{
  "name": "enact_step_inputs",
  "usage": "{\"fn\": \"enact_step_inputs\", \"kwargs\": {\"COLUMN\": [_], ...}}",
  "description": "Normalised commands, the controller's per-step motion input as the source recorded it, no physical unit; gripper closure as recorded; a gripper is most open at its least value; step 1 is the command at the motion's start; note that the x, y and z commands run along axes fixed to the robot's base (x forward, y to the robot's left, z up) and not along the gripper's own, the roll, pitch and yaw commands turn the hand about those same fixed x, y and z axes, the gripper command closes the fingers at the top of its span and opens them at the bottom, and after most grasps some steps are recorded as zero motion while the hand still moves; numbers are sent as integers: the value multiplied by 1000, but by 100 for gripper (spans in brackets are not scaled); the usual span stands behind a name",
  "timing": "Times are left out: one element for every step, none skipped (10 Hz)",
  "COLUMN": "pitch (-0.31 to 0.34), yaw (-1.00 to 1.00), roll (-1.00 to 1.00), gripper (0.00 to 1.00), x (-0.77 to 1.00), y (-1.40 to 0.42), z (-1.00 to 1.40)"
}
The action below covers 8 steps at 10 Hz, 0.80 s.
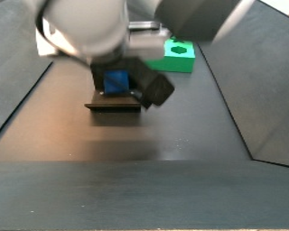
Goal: Pick up the oval object. Move up. Place the oval object on the fixture. Regrasp the oval object. Move to above the board. Insert the oval object.
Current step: Place the oval object on the fixture.
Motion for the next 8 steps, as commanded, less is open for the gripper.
{"fn": "enact_step_inputs", "kwargs": {"pitch": [10, -15, -31, -49, -52, -52, -52, 0], "yaw": [-184, -157, -132, -110, -92, -79, -54, 0], "roll": [-165, -132, -109, -83, -79, -79, -79, 0], "gripper": [100, 100, 100, 100, 100, 100, 100, 100], "x": [136, 110, 93, 72, 66, 66, 66, 0], "y": [111, 80, 63, 81, 92, 91, 90, -500], "z": [-750, -478, -296, -208, -193, -193, -193, -167]}}
